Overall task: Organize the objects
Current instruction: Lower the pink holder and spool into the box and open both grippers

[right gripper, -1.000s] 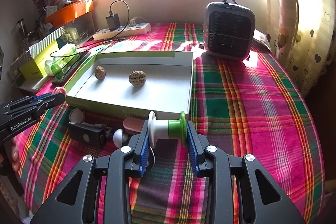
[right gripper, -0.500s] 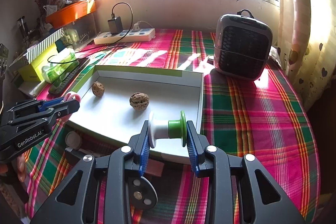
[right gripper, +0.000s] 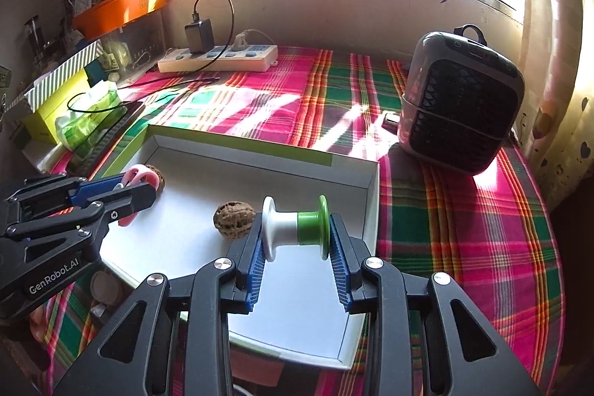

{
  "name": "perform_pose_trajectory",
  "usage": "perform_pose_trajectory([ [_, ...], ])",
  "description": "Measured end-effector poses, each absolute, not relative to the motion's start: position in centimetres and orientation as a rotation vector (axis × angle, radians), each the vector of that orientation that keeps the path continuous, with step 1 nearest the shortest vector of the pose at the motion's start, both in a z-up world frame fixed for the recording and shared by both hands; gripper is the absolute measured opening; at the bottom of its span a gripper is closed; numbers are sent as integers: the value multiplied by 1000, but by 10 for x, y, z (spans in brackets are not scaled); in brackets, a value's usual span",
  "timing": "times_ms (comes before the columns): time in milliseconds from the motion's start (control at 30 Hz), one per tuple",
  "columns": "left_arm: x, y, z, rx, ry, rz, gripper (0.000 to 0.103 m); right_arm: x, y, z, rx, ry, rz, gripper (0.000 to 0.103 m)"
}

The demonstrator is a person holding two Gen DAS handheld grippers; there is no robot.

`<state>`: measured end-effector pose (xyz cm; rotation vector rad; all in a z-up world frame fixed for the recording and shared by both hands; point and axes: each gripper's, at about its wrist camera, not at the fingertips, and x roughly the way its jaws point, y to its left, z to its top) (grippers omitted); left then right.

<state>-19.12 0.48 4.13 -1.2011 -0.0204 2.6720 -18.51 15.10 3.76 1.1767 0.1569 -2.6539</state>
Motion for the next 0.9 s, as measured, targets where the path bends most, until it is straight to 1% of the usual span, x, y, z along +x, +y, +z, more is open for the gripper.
perform_pose_trajectory([
  [433, -224, 10, 25, -1255, 9, 2660, 16, -221, 142, 19, 1263, 159, -2600, 34],
  [900, -232, 14, 17, -1278, 50, 2647, 16, -230, 139, 8, 1296, 187, -2596, 34],
])
